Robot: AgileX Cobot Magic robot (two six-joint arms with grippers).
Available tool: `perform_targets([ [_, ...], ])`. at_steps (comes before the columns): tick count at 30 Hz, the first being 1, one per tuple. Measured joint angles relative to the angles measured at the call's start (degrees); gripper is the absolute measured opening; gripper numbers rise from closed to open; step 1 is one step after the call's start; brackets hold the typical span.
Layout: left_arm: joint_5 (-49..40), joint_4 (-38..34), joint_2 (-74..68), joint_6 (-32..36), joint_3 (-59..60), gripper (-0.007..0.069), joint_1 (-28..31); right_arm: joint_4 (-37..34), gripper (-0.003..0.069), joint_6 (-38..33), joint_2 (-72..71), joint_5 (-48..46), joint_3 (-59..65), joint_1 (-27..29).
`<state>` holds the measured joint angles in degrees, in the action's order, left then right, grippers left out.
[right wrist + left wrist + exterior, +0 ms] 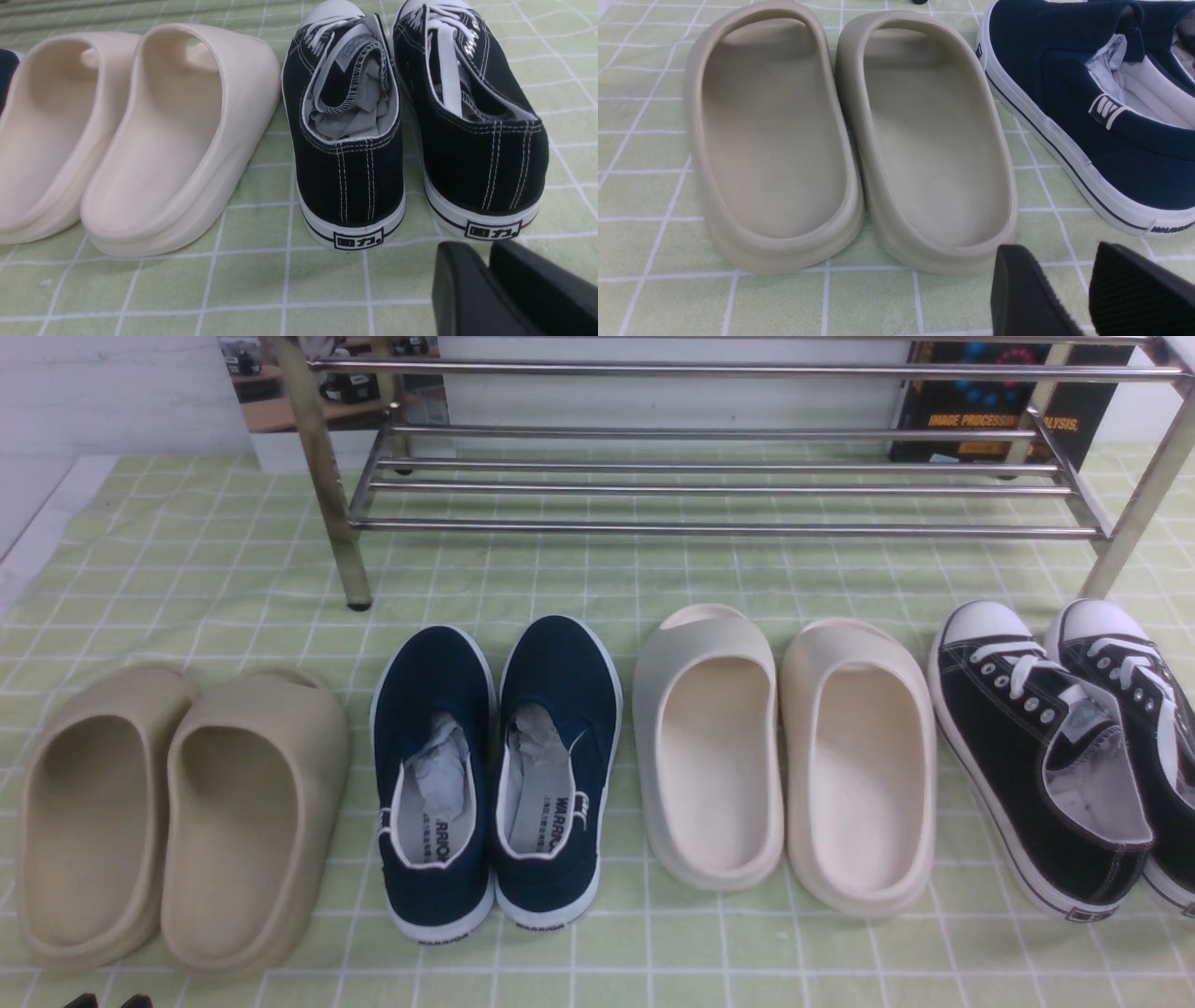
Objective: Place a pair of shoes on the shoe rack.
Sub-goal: Use the right arm to grab the shoe closest to it
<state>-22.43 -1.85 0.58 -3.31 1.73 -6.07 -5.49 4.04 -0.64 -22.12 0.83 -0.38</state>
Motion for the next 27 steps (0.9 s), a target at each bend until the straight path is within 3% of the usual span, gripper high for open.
perform_targets([
  [14,0.0,0.0,0.0,0.0,0.0,0.0239,0.0,0.2,0.0136,0.0,0.0,7.9,0.6,0.0],
  [27,0.0,0.0,0.0,0.0,0.0,0.0239,0.0,-1.8,0.0149,2.9,0.0,22.8,0.6,0.0],
])
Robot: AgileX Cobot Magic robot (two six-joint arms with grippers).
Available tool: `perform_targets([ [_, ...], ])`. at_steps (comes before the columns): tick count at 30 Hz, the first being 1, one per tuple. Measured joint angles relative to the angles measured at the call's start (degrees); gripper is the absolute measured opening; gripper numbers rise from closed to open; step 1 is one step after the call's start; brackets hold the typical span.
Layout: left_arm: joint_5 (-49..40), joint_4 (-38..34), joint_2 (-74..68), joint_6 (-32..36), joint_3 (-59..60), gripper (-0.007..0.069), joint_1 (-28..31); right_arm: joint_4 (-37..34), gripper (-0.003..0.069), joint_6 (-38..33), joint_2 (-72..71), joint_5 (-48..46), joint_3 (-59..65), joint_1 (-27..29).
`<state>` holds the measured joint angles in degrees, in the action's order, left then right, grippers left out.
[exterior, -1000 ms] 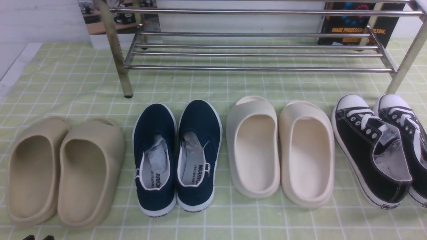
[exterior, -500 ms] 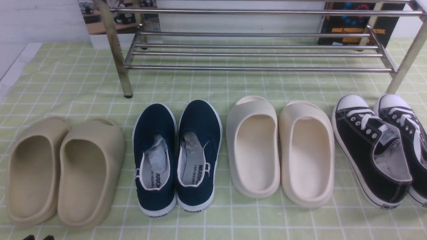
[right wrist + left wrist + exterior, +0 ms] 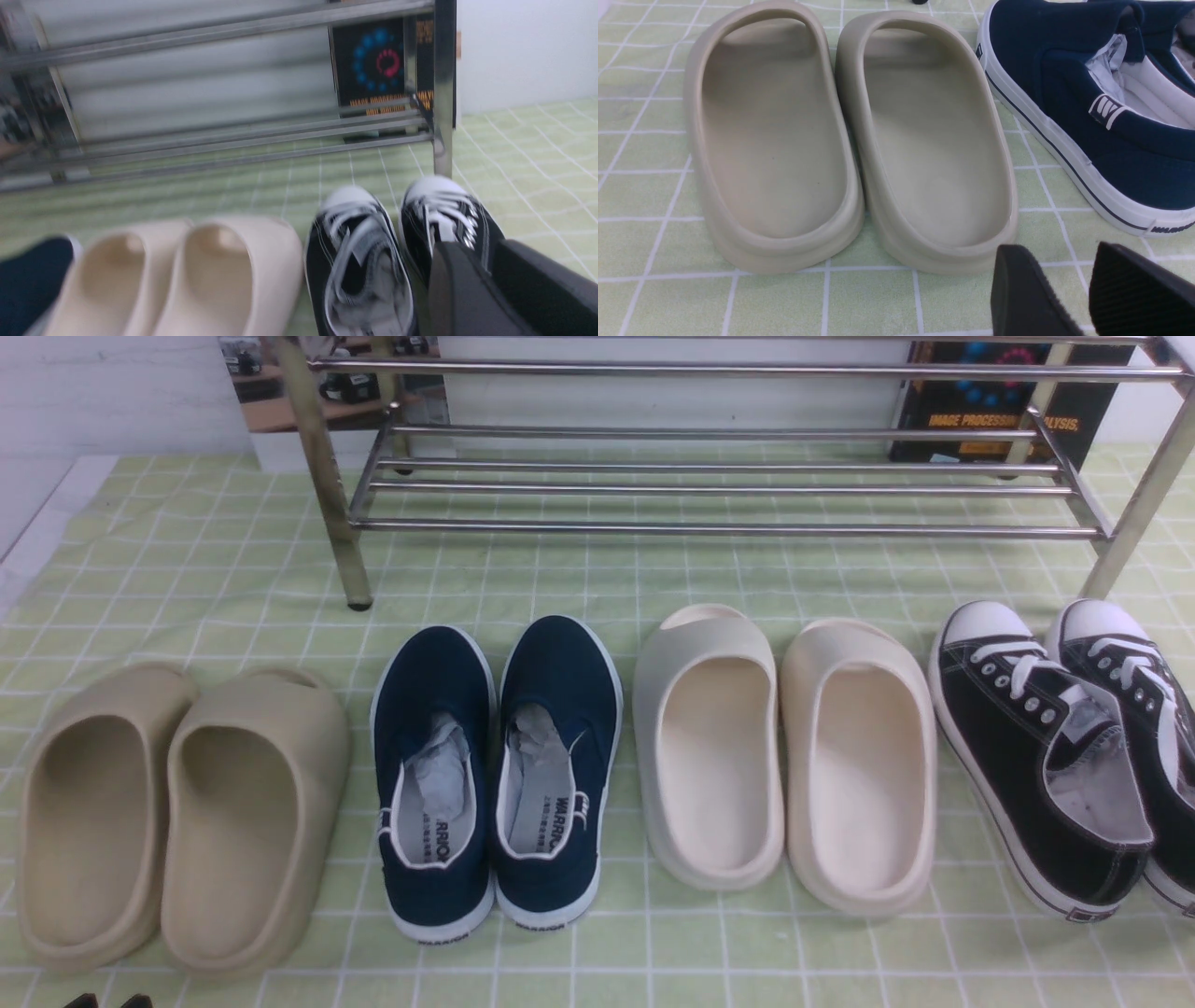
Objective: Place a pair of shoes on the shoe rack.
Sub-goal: Use the right arm to grab the shoe closest to it
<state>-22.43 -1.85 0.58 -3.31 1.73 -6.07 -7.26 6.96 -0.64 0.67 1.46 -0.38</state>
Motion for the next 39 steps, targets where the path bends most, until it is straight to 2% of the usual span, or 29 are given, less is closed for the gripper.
perform_targets([
  [3,0.0,0.0,0.0,0.0,0.0,0.0239,0.0,-2.6,0.0148,5.0,0.0,13.7,-0.2,0.0],
  [5,0.0,0.0,0.0,0.0,0.0,0.0239,0.0,-2.8,0.0121,5.4,0.8,19.1,-2.3,0.0],
  [7,0.0,0.0,0.0,0.0,0.0,0.0239,0.0,-2.1,0.006,3.7,3.9,20.8,-7.9,0.0],
  [8,0.0,0.0,0.0,0.0,0.0,0.0239,0.0,-1.8,0.0053,3.2,4.8,20.6,-9.2,0.0],
  [9,0.0,0.0,0.0,0.0,0.0,0.0239,0.0,-1.2,0.0005,0.2,9.1,17.8,-15.4,0.0],
  [11,0.0,0.0,0.0,0.0,0.0,0.0239,0.0,-0.9,-0.0002,-3.2,13.7,14.6,-21.0,0.0],
  [14,0.0,0.0,0.0,0.0,0.0,0.0239,0.0,-0.6,-0.0001,-13.8,26.2,4.2,-32.0,0.0],
  [17,0.0,0.0,0.0,0.0,0.0,0.0239,0.0,-1.0,0.0002,-17.0,34.1,-0.7,-34.9,0.0],
  [21,0.0,0.0,0.0,0.0,0.0,0.0239,0.0,-6.4,0.0017,-16.6,51.9,-24.7,-44.6,0.0],
  [24,0.0,0.0,0.0,0.0,0.0,0.0239,0.0,-8.4,0.0076,-15.2,62.3,-38.2,-52.9,0.0],
  [25,0.0,0.0,0.0,0.0,0.0,0.0239,0.0,-8.5,0.0083,-15.2,62.8,-39.3,-53.9,0.0],
  [26,0.0,0.0,0.0,0.0,0.0,0.0239,0.0,-8.5,0.0119,-15.2,65.4,-41.1,-55.6,0.0],
  [29,0.0,0.0,0.0,0.0,0.0,0.0239,0.0,-7.8,0.029,-15.2,72.5,-45.5,-59.3,-0.2],
  [30,0.0,0.0,0.0,0.0,0.0,0.0239,0.0,-7.7,0.029,-15.2,72.9,-45.6,-59.3,-0.2],
  [31,0.0,0.0,0.0,0.0,0.0,0.0239,0.0,-6.9,0.0386,-15.5,76.1,-47.4,-59.5,-0.8],
  [34,0.0,0.0,0.0,0.0,0.0,0.0239,0.0,-5.0,0.0496,-16.0,82.3,-48.5,-59.5,-2.9],
  [37,0.0,0.0,0.0,0.0,0.0,0.0239,0.0,-2.3,0.0536,-15.7,87.2,-46.9,-59.7,-5.8],
  [39,0.0,0.0,0.0,0.0,0.0,0.0239,0.0,0.0,0.0535,-13.9,90.2,-44.4,-60.1,-7.1],
])
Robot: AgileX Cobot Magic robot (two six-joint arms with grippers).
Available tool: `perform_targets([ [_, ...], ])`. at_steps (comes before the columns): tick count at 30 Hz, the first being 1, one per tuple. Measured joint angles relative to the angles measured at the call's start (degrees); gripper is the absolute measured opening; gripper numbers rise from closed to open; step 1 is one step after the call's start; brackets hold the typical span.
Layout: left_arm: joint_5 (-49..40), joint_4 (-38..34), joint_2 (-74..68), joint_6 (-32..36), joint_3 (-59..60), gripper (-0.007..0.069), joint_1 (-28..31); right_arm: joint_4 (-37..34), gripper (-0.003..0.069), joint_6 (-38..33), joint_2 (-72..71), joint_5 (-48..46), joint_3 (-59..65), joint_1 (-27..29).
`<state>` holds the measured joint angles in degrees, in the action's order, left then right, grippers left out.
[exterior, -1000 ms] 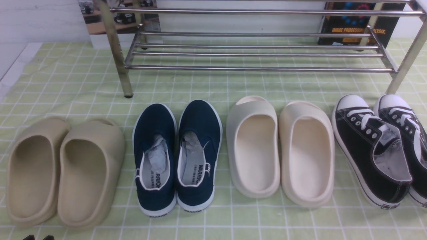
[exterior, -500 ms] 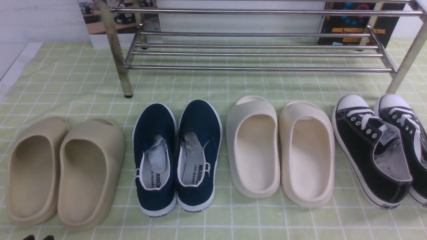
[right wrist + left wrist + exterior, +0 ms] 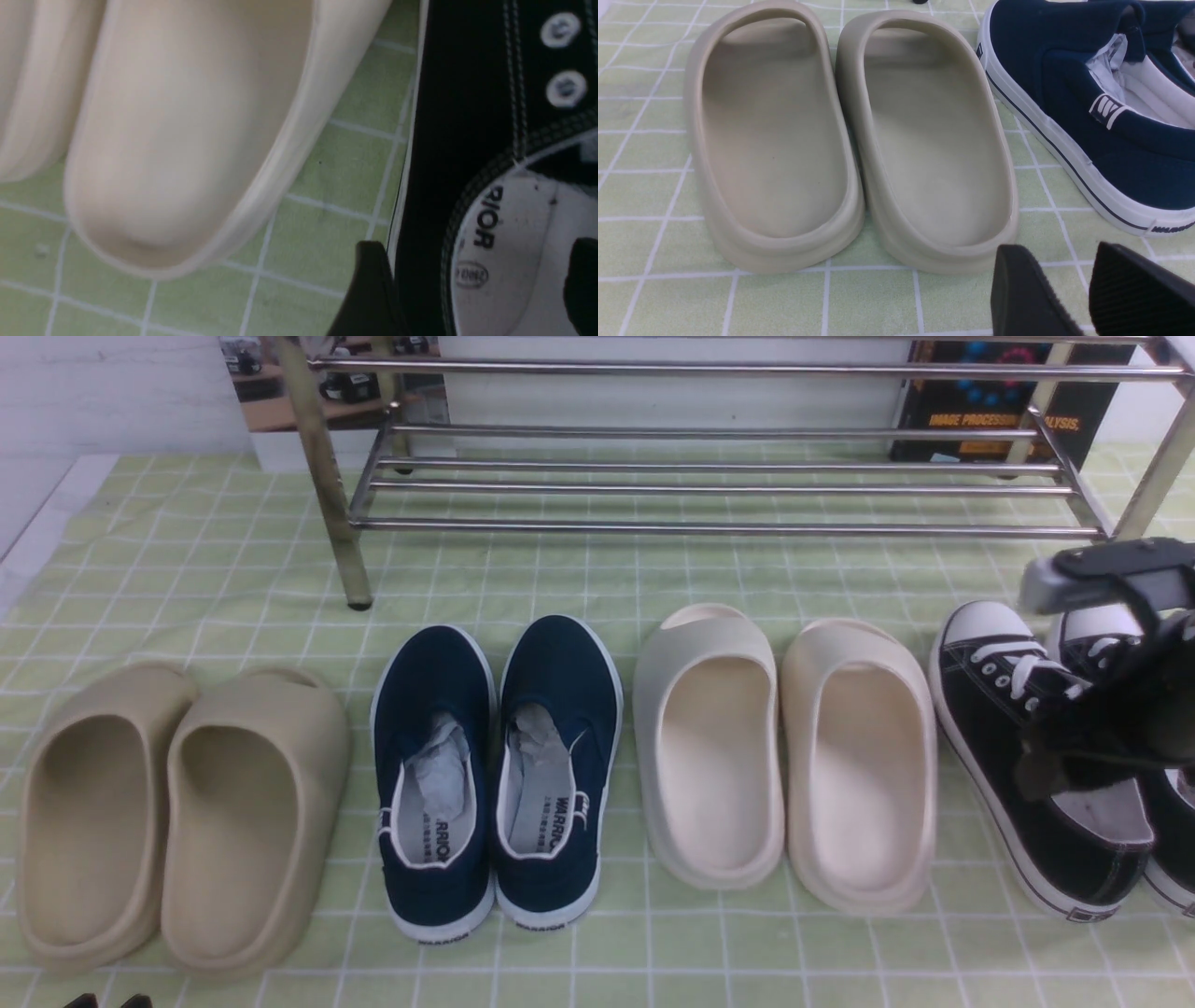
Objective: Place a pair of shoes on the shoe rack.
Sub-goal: Use the right arm to grab the shoe closest to it, then use the right arm to put a shoe into the shoe rack
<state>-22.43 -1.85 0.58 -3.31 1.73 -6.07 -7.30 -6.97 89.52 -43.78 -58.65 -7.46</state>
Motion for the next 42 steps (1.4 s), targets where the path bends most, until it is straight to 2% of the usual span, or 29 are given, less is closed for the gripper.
perform_targets([
  [3,0.0,0.0,0.0,0.0,0.0,0.0239,0.0,3.3,0.0508,3.6,3.4,3.0,-0.3,-0.5],
  [6,0.0,0.0,0.0,0.0,0.0,0.0239,0.0,6.9,0.0404,10.4,8.6,5.8,-0.5,-0.5],
  [7,0.0,0.0,0.0,0.0,0.0,0.0239,0.0,6.9,0.0396,10.4,8.8,5.9,-0.5,-0.5],
  [8,0.0,0.0,0.0,0.0,0.0,0.0239,0.0,6.4,0.0325,11.8,9.8,5.6,-0.9,-0.7],
  [10,0.0,0.0,0.0,0.0,0.0,0.0239,0.0,5.8,0.0242,12.5,10.1,5.4,-1.2,-1.0],
  [13,0.0,0.0,0.0,0.0,0.0,0.0239,0.0,4.9,0.006,13.0,10.1,3.7,-2.3,-1.3],
  [15,0.0,0.0,0.0,0.0,0.0,0.0239,0.0,4.8,0.002,13.0,10.1,2.7,-3.0,-1.3],
  [22,0.0,0.0,0.0,0.0,0.0,0.0239,0.0,7.0,0.0015,11.5,8.8,-12.2,-15.3,-1.2],
  [32,0.0,0.0,0.0,0.0,0.0,0.0239,0.0,6.3,0.0015,8.5,15.9,-14.7,-34.2,-1.2],
  [42,0.0,0.0,0.0,0.0,0.0,0.0239,0.0,5.8,0.0015,6.5,44.7,-22.4,-76.2,-1.2],
])
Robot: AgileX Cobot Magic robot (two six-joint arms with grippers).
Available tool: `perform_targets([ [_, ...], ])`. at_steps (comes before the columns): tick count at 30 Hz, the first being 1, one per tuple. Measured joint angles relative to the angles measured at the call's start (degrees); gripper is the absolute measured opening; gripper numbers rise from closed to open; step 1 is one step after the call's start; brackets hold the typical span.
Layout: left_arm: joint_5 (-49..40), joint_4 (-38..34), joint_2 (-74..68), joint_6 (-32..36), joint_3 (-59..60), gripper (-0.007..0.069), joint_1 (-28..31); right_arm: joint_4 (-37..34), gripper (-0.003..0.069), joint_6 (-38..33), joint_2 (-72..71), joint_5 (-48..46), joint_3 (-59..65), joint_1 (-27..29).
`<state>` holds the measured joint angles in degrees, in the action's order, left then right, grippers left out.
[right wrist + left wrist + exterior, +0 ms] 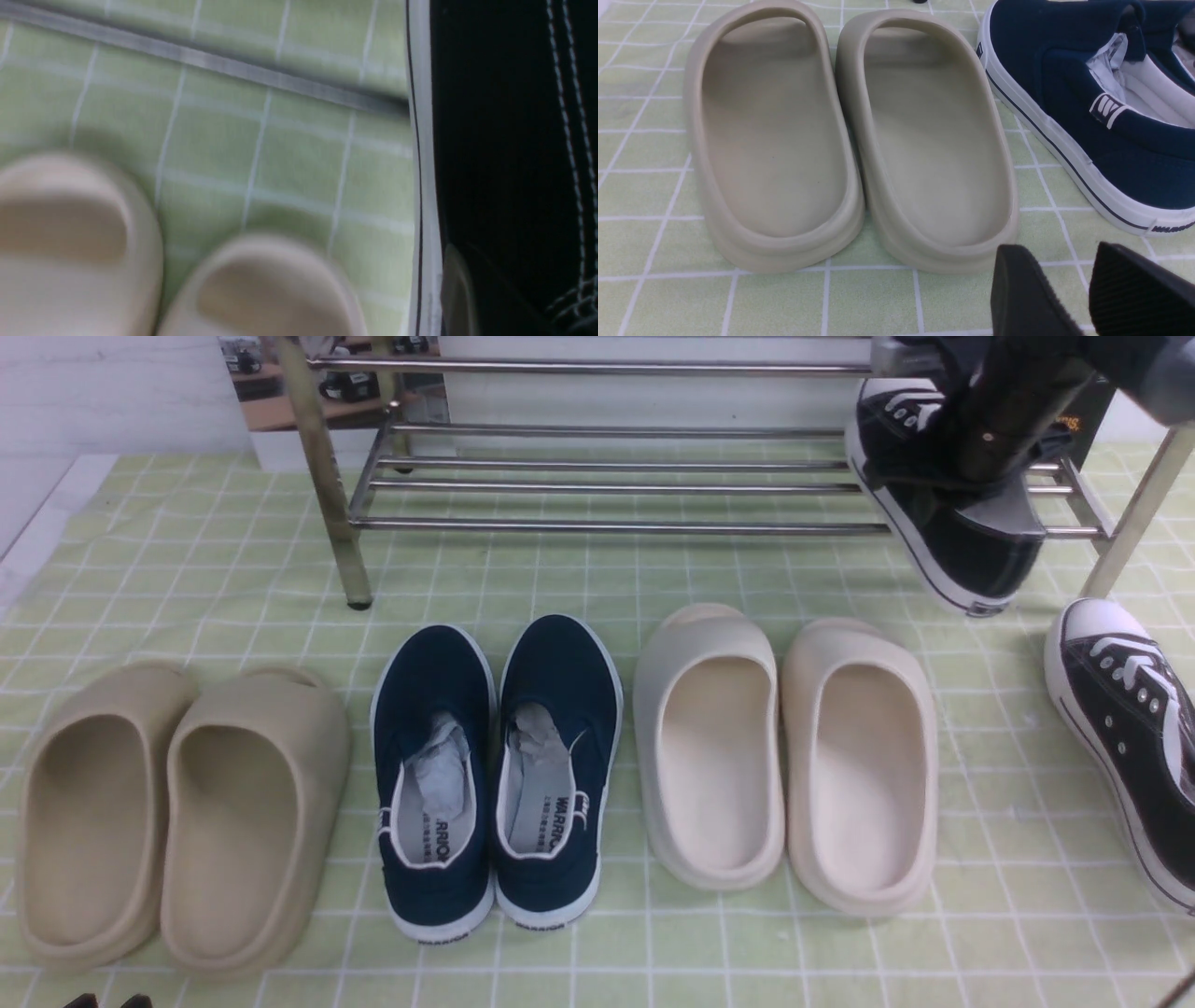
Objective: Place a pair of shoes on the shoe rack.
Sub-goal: Use the right arm to put a shoe into the shoe rack
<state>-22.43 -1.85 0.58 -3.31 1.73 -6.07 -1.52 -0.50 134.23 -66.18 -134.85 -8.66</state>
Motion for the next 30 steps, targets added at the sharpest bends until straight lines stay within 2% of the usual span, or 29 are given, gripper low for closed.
perform_targets([
  [2,0.0,0.0,0.0,0.0,0.0,0.0239,0.0,-0.5,0.0017,0.0,3.6,-2.5,-5.9,0.0],
  [7,0.0,0.0,0.0,0.0,0.0,0.0239,0.0,-1.0,0.0022,0.0,4.6,-1.7,-7.7,0.0],
  [10,0.0,0.0,0.0,0.0,0.0,0.0239,0.0,-1.6,0.0077,-1.9,4.8,0.6,-7.9,0.0],
  [13,0.0,0.0,0.0,0.0,0.0,0.0239,0.0,-2.4,0.0208,-4.4,4.7,2.8,-7.4,0.0],
  [14,0.0,0.0,0.0,0.0,0.0,0.0239,0.0,-2.5,0.0218,-4.4,4.7,3.0,-7.2,0.0],
  [15,0.0,0.0,0.0,0.0,0.0,0.0239,0.0,-2.8,0.0318,-5.3,4.1,3.9,-6.1,0.0],
  [16,0.0,0.0,0.0,0.0,0.0,0.0239,0.0,-2.8,0.033,-5.3,4.1,4.1,-5.9,0.0],
  [17,0.0,0.0,0.0,0.0,0.0,0.0239,0.0,-2.9,0.0426,-5.6,3.2,4.1,-4.7,0.0],
  [18,0.0,0.0,0.0,0.0,0.0,0.0239,0.0,-2.9,0.0426,-5.7,3.1,4.1,-4.6,0.0],
  [19,0.0,0.0,0.0,0.0,0.0,0.0239,0.0,-2.9,0.0499,-5.8,1.7,4.2,-3.1,0.0],
  [21,0.0,0.0,0.0,0.0,0.0,0.0239,0.0,-3.1,0.0571,-5.8,-1.6,4.3,-0.5,0.1],
  [24,0.0,0.0,0.0,0.0,0.0,0.0239,0.0,-4.4,0.06,-6.2,-7.8,5.4,5.0,0.6],
  [30,0.0,0.0,0.0,0.0,0.0,0.0239,0.0,-5.1,0.0564,-9.7,-23.2,7.3,19.0,1.8],
])
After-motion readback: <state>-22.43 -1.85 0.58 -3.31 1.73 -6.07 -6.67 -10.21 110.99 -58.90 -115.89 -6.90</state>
